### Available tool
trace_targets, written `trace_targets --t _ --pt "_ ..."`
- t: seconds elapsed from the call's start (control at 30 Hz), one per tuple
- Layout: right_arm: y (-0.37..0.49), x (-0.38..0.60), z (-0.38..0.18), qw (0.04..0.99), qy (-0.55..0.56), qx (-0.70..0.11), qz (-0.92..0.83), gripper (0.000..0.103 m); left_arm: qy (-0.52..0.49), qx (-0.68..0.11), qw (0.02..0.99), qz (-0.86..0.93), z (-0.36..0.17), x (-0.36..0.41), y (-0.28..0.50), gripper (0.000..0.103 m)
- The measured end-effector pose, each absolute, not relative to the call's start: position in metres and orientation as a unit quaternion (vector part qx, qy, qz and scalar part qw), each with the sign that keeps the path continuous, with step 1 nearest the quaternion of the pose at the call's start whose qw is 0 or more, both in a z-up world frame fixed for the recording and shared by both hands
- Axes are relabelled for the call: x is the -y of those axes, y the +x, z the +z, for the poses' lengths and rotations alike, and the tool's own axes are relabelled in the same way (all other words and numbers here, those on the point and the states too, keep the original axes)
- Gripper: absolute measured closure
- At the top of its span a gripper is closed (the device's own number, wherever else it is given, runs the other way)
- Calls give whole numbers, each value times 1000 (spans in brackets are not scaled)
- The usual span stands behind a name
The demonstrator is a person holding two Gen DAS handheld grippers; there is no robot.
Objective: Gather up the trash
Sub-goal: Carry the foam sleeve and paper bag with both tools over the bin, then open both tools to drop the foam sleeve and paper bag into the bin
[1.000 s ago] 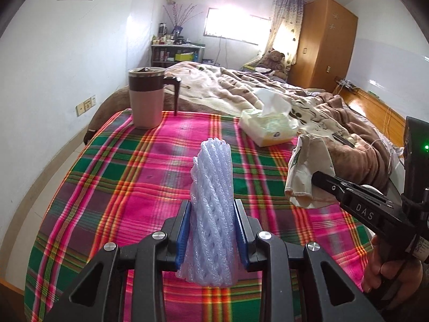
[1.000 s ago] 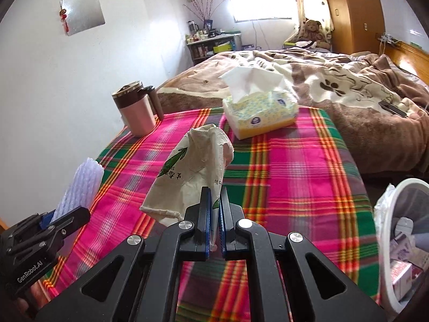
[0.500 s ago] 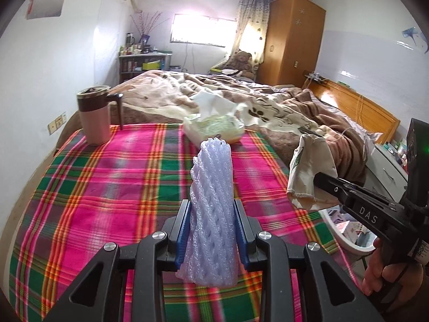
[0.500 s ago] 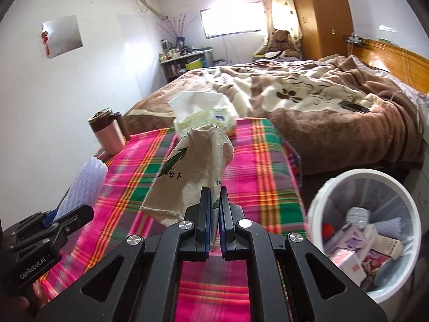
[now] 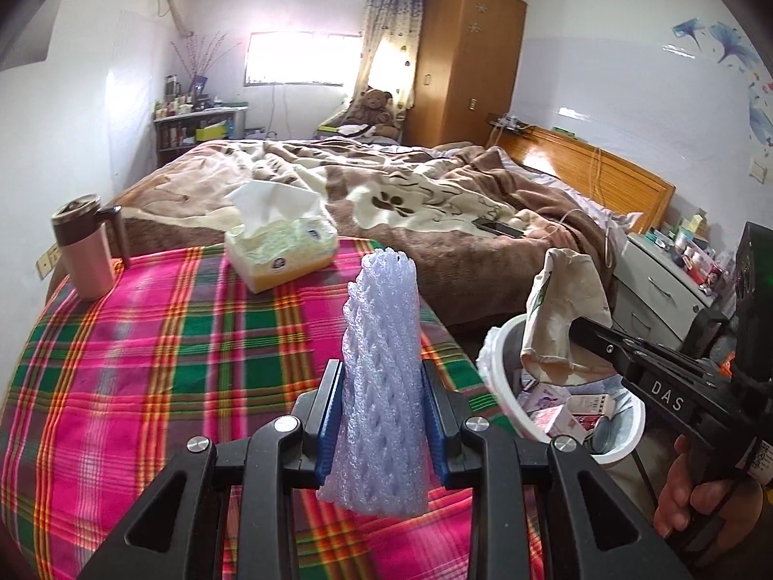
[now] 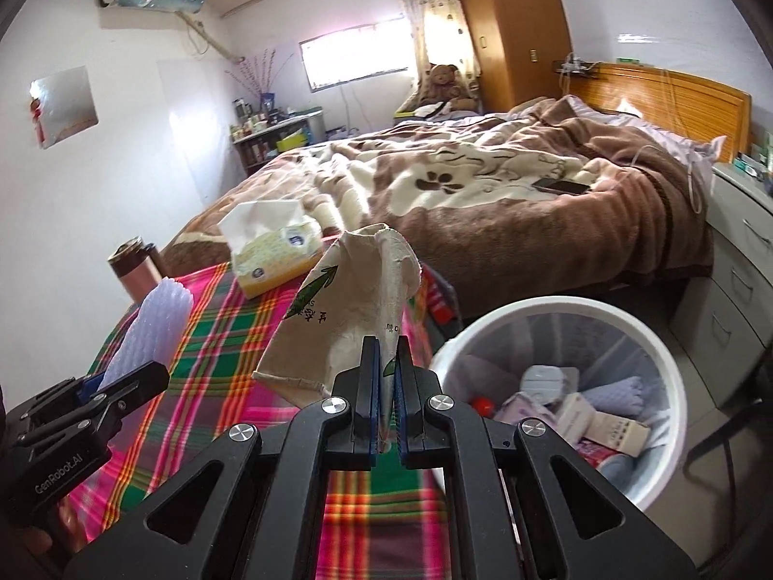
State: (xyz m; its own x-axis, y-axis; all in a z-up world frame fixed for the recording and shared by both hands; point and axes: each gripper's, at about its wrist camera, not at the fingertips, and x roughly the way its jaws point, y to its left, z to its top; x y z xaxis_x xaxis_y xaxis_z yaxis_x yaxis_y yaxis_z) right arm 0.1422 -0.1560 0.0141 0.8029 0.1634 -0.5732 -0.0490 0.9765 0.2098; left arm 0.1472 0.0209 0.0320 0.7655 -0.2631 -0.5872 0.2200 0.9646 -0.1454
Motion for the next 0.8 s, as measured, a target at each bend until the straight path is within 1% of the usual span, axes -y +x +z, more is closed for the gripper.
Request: trace_targets --t 0.43,0.8 --pt "136 226 18 948 108 -300 -24 98 -17 -321 928 -190 29 55 167 72" --pt "142 260 3 938 117 -321 -63 98 -1 -336 916 -220 22 109 183 72"
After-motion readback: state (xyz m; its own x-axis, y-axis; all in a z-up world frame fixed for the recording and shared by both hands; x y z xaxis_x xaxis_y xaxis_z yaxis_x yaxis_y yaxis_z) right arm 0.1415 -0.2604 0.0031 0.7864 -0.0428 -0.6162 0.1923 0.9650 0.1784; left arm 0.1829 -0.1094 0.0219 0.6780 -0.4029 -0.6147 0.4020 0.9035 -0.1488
